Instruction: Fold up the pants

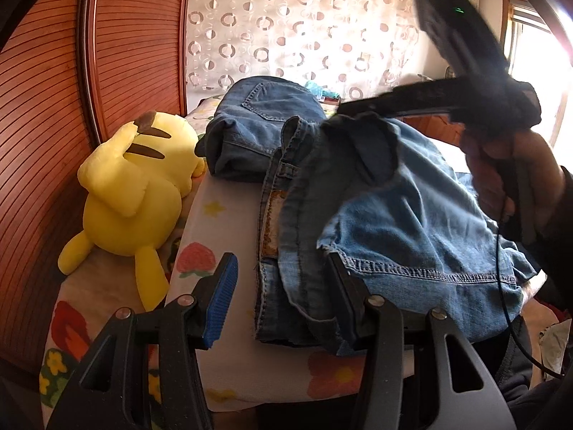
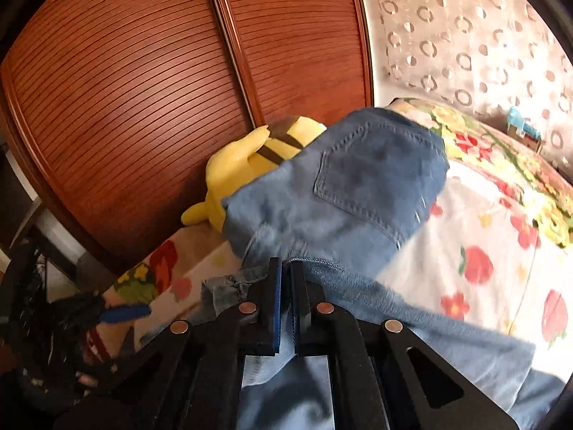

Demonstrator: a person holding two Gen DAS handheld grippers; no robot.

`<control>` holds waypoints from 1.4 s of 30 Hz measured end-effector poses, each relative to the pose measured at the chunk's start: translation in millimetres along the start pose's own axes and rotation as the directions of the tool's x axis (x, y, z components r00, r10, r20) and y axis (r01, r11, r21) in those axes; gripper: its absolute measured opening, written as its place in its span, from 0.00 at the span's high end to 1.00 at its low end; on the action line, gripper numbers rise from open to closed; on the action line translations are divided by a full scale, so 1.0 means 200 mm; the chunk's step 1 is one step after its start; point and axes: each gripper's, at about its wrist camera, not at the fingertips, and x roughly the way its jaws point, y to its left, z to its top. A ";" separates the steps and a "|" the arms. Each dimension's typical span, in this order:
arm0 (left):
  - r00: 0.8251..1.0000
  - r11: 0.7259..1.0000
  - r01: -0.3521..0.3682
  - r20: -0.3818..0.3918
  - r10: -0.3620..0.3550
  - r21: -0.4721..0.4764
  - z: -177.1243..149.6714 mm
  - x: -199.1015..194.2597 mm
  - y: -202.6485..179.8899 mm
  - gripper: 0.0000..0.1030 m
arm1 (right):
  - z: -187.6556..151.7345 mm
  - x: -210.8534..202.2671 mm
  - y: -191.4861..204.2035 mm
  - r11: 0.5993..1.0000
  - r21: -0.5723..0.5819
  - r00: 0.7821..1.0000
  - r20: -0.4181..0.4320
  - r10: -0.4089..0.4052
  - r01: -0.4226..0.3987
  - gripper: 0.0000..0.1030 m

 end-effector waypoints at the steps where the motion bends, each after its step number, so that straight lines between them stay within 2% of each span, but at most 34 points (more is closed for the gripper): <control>1: 1.000 1.000 0.002 0.001 -0.002 0.000 0.00 0.00 0.00 0.50 | 0.01 0.02 0.00 1.000 -0.003 1.000 -0.003 -0.021 0.021 0.96; 5: 1.000 1.000 0.013 0.010 -0.013 0.006 0.01 -0.01 -0.02 0.50 | 0.02 0.08 -0.03 0.997 0.046 0.997 -0.047 -0.059 0.062 0.96; 7: 1.000 1.000 0.018 0.012 -0.018 0.013 0.02 0.00 -0.03 0.50 | 0.02 0.10 -0.05 0.995 0.067 0.996 -0.061 -0.067 0.071 0.85; 9: 0.999 0.999 0.027 0.019 -0.027 0.019 0.03 0.00 -0.04 0.50 | 0.02 0.08 -0.06 0.994 0.077 0.997 -0.033 -0.073 0.075 0.66; 11: 0.999 0.999 0.036 0.026 -0.037 0.024 0.05 0.01 -0.05 0.50 | 0.02 0.00 -0.07 0.995 0.090 0.999 0.002 -0.050 0.049 0.62; 14: 0.998 0.998 0.048 0.041 -0.049 0.037 0.08 0.02 -0.09 0.50 | 0.02 -0.11 -0.10 0.994 0.097 0.996 0.062 -0.059 0.053 0.57; 19: 0.995 0.993 0.086 0.046 -0.090 0.074 0.14 0.08 -0.15 0.50 | -0.09 -0.32 -0.16 0.988 0.102 0.986 0.111 -0.125 0.114 0.57; 24: 0.990 0.986 0.136 0.020 -0.138 0.100 0.23 0.17 -0.22 0.51 | -0.32 -0.51 -0.26 0.969 0.122 0.968 0.107 -0.226 0.213 0.57; 26: 0.989 0.983 0.145 0.007 -0.147 0.116 0.27 0.20 -0.25 0.53 | -0.43 -0.56 -0.29 0.954 0.120 0.955 0.089 -0.284 0.273 0.57; 30: 0.989 0.981 0.146 -0.011 -0.146 0.130 0.33 0.26 -0.27 0.66 | -0.66 -0.57 -0.38 0.927 0.132 0.933 0.034 -0.358 0.351 0.57; 34: 0.990 0.980 0.140 -0.029 -0.137 0.144 0.40 0.32 -0.26 0.91 | -0.83 -0.51 -0.46 0.918 0.173 0.933 -0.018 -0.360 0.358 0.57; 36: 0.991 0.982 0.131 -0.034 -0.127 0.140 0.43 0.34 -0.24 0.94 | -0.86 -0.48 -0.48 0.916 0.195 0.936 -0.032 -0.350 0.350 0.57; 39: 0.998 0.989 0.070 -0.019 -0.068 0.129 0.49 0.35 -0.17 0.94 | -0.91 -0.46 -0.51 0.913 0.199 0.934 -0.035 -0.356 0.356 0.57; 42: 0.999 0.993 0.038 -0.017 -0.037 0.111 0.54 0.36 -0.09 0.94 | -0.93 -0.43 -0.52 0.913 0.200 0.934 -0.030 -0.357 0.356 0.57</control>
